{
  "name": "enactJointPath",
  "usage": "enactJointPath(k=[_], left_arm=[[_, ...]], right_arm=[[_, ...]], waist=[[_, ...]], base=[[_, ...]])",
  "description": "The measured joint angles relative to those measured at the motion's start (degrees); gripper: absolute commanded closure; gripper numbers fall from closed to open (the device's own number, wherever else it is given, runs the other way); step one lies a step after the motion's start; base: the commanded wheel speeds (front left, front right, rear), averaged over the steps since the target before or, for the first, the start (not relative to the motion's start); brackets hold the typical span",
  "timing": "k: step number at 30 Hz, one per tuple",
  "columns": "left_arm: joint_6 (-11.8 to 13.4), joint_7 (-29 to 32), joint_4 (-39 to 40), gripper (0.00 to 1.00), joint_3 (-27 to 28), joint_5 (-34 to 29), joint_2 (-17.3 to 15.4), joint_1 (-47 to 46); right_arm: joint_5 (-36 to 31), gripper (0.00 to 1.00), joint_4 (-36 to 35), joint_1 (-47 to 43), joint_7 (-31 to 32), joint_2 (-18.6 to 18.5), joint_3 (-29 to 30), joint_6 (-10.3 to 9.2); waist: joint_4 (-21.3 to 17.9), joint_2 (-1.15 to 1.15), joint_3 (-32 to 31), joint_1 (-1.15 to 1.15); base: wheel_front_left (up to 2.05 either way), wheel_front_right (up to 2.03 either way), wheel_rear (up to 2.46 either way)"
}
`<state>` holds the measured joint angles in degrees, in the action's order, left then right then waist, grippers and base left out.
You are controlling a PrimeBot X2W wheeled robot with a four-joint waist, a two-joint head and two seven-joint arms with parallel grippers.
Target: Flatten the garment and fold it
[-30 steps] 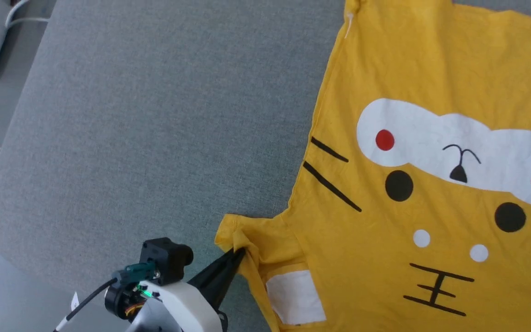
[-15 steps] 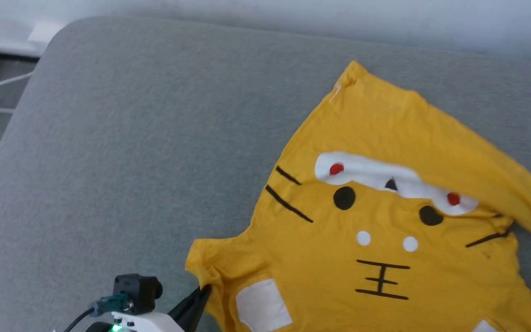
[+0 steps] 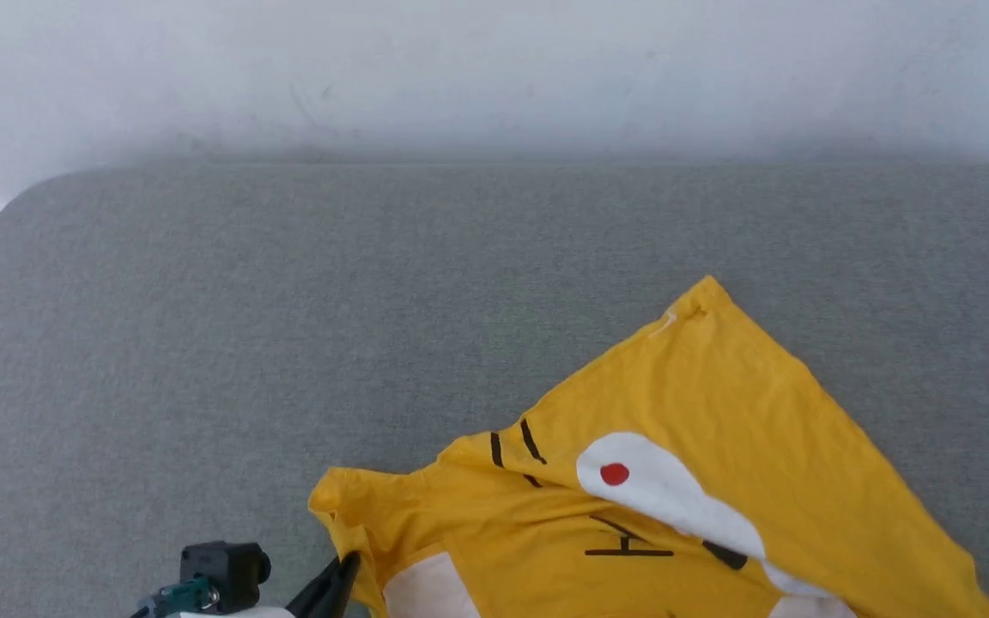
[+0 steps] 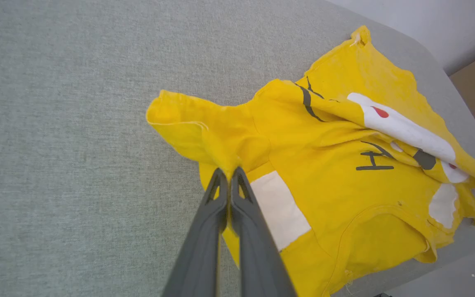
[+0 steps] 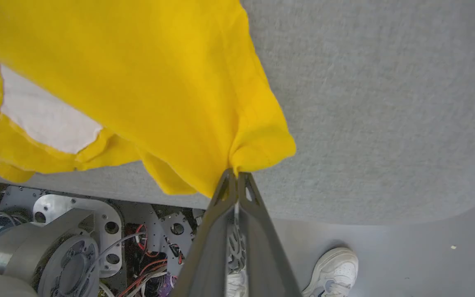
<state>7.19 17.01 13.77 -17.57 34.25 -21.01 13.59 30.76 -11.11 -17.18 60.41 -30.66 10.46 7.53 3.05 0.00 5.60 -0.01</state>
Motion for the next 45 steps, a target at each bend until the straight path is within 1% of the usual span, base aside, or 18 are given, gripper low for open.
enactJointPath(k=[3,7,8,9,12,17,19,22,26,30,32,37,42,43,44,45], left_arm=[[0.0,-1.0,-0.4,1.0,-0.1,-0.7,0.0,0.0],[0.1,-1.6,-0.7,1.0,-0.5,-1.2,0.4,-0.4],[0.1,-1.7,-0.8,1.0,-0.6,-1.2,0.4,-0.8],[0.1,-1.7,-0.7,1.0,-0.6,-1.5,0.4,-1.1],[0.1,-1.9,-0.5,1.0,-0.7,-1.8,0.3,-1.9],[0.0,-1.6,1.4,1.0,-1.5,-2.6,0.3,-3.7],[-0.1,-1.5,2.4,1.0,-2.1,-3.0,0.4,-4.7],[-0.2,-1.4,3.7,1.0,-3.1,-3.7,0.8,-6.4],[-0.6,-1.3,4.7,1.0,-4.6,-4.3,1.6,-8.4],[-0.7,-1.4,4.7,1.0,-5.7,-4.7,2.6,-9.5],[-1.2,-1.5,4.5,1.0,-6.4,-4.7,3.0,-9.9],[-2.1,-1.9,3.2,1.0,-8.0,-4.7,4.4,-11.5],[-2.3,-2.4,2.2,1.0,-8.7,-4.7,5.1,-11.9],[-2.5,-2.5,2.0,1.0,-8.7,-4.7,5.2,-11.9],[-2.6,-2.7,1.8,1.0,-8.7,-4.7,5.2,-11.9],[-2.6,-2.9,1.6,1.0,-8.7,-4.7,5.2,-12.0]], right_arm=[[-1.0,1.0,-1.5,-3.5,1.4,2.2,0.9,0.0],[-1.6,1.0,-1.4,-4.3,1.6,3.4,1.2,0.0],[-1.9,0.24,-1.5,-4.1,1.5,3.4,1.1,0.0],[-2.3,0.0,-1.6,-3.8,1.3,3.2,0.9,0.0],[-1.9,0.0,-3.4,-0.8,1.1,1.8,0.0,0.0],[0.9,0.0,-7.9,10.3,4.0,0.1,-1.7,0.0],[1.2,0.0,-8.3,15.6,5.1,-0.5,-3.3,0.0],[0.4,0.0,-7.3,24.1,5.1,-2.1,-8.0,0.0],[-0.4,0.0,-0.6,34.4,4.9,-1.4,-14.3,0.0],[-3.2,0.0,8.1,41.3,4.4,-2.0,-20.1,0.0],[-4.2,0.0,12.1,43.4,4.4,-2.5,-22.0,0.0],[-6.2,0.0,20.4,46.3,3.0,-5.2,-26.6,0.0],[-4.5,0.0,23.1,48.5,2.6,-7.9,-30.4,0.01],[-3.8,0.62,23.2,48.7,2.6,-8.7,-31.3,0.01],[-3.1,1.0,23.1,49.0,2.7,-9.4,-32.1,0.01],[-2.4,1.0,23.0,49.3,2.7,-10.1,-33.1,0.01]], waist=[[-1.1,0.0,-0.8,0.0],[-1.3,0.0,-0.7,0.01],[-1.2,0.0,-0.6,0.01],[-1.0,0.0,-0.4,0.01],[-0.3,0.0,0.4,0.02],[1.7,0.0,2.1,0.02],[2.8,0.0,3.0,0.02],[4.5,0.0,4.6,0.02],[7.3,0.0,6.8,0.02],[10.3,0.0,9.0,0.03],[11.8,0.0,10.1,0.03],[15.3,0.0,12.5,0.02],[17.4,0.0,14.6,0.0],[17.7,0.0,15.0,0.0],[17.9,0.0,15.3,0.0],[18.1,0.0,15.5,-0.01]], base=[[0.0,0.0,0.0],[0.0,0.0,0.0],[0.0,0.0,0.0],[0.0,0.0,0.0],[0.0,0.0,0.0],[0.0,0.0,0.0],[0.0,0.0,0.0],[0.0,0.0,0.0],[0.0,0.0,0.0],[0.0,0.0,0.0],[0.0,0.0,0.0],[0.0,0.0,0.0],[0.0,0.0,0.0],[0.0,0.0,0.0],[0.0,0.0,0.0],[0.0,0.0,0.0]])
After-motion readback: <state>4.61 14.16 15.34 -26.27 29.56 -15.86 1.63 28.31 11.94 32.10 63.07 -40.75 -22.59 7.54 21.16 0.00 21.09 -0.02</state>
